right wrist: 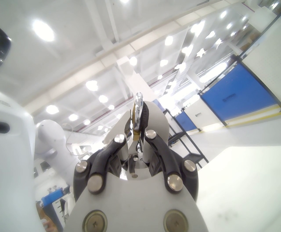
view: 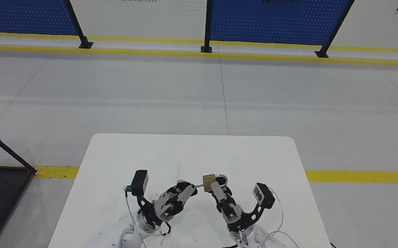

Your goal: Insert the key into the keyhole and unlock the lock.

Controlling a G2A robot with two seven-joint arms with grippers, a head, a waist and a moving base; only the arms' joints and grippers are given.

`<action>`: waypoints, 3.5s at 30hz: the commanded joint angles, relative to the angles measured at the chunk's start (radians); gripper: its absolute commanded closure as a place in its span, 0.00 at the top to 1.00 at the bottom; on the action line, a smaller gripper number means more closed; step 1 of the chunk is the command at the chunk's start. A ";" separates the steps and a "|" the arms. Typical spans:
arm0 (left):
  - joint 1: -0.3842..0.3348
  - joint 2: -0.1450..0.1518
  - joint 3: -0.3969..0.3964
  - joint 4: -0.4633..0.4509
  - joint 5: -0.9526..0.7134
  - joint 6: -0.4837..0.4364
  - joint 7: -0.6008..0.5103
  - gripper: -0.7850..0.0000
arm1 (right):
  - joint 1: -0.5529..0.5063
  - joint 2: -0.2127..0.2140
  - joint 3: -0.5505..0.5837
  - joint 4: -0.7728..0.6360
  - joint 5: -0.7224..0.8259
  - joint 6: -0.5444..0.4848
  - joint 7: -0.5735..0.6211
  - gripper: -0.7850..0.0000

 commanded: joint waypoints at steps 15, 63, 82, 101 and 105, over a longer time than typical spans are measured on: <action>0.012 -0.011 -0.027 0.002 -0.020 -0.001 -0.040 0.00 | -0.045 -0.007 0.060 -0.057 0.014 0.057 0.081 0.00; 0.024 -0.040 -0.084 0.008 -0.115 -0.039 -0.191 0.00 | -0.090 -0.051 0.158 -0.054 -0.150 0.104 0.116 0.00; 0.031 -0.057 -0.092 0.004 -0.056 0.009 -0.188 0.00 | -0.106 -0.059 0.171 -0.060 -0.106 0.125 0.171 0.00; 0.022 -0.073 -0.088 0.033 -0.058 -0.006 -0.166 0.00 | -0.120 -0.062 0.191 -0.077 -0.057 0.144 0.257 0.60; 0.020 -0.075 -0.092 0.035 -0.074 -0.010 -0.175 0.00 | -0.124 -0.063 0.192 -0.073 -0.057 0.139 0.264 0.49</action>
